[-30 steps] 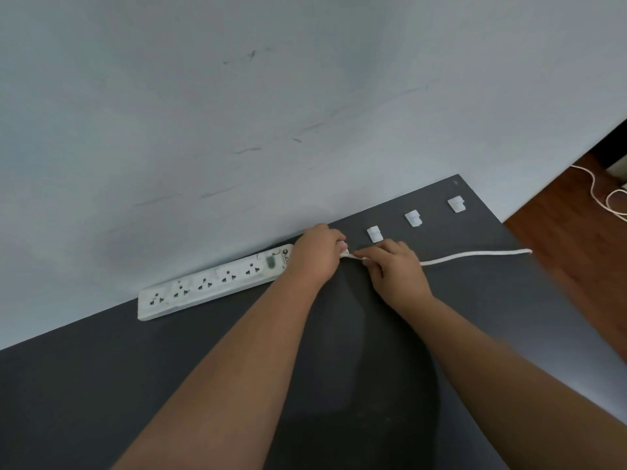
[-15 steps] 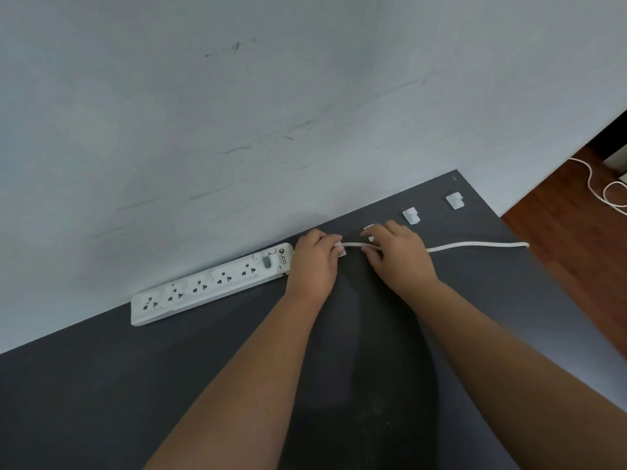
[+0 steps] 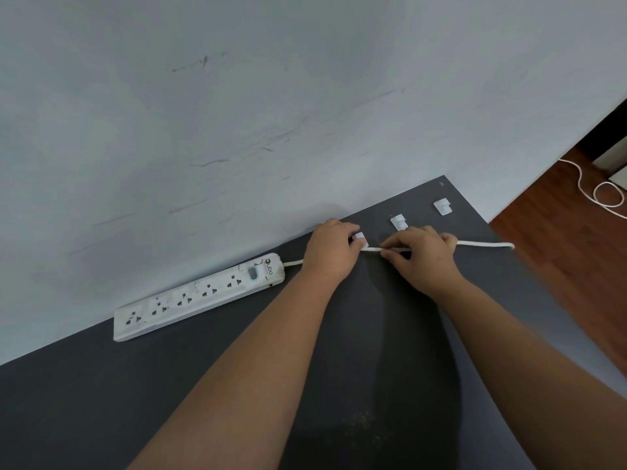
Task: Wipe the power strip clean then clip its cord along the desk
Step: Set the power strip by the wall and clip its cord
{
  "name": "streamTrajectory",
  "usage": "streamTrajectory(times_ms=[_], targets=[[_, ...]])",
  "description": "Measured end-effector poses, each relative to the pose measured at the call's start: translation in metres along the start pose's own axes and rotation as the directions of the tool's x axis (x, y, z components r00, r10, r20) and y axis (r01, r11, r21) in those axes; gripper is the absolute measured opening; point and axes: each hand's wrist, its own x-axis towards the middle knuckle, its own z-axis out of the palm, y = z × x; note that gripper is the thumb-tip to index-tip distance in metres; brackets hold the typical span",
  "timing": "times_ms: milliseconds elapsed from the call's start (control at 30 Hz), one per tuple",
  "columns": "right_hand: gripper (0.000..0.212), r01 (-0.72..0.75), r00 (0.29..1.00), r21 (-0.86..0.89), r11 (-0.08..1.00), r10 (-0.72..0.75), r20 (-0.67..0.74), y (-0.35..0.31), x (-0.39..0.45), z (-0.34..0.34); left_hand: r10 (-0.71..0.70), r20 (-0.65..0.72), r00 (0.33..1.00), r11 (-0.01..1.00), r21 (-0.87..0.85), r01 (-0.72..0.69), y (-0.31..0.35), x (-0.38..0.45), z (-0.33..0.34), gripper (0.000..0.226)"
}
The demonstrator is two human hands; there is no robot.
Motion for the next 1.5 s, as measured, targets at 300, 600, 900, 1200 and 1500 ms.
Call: streamTrajectory(times_ms=[300,600,900,1200,1500], targets=[[0.006,-0.016,0.995,-0.053,0.998,0.011,-0.096,-0.003,0.008,0.008,0.066,-0.033,0.997,0.987,0.15,-0.06,-0.002,0.008,0.014,0.023],[0.013,-0.079,0.993,-0.113,0.99,0.068,-0.098,-0.018,0.022,0.013,0.065,-0.124,0.99,0.993,0.108,-0.051,-0.001,-0.001,0.023,0.022],[0.022,-0.107,0.994,-0.083,0.991,0.104,-0.034,0.041,0.008,-0.03,0.037,-0.265,0.963,0.999,0.042,-0.027,0.002,-0.018,0.033,0.037],[0.011,-0.088,0.995,0.181,0.979,0.08,0.051,0.062,0.018,-0.048,-0.004,-0.042,0.999,1.0,0.006,0.004,0.066,0.034,0.042,0.019],[0.022,-0.168,0.985,0.008,0.986,0.167,0.053,0.053,0.049,-0.039,0.001,-0.032,1.0,0.997,0.071,0.001,0.067,0.043,0.045,0.024]])
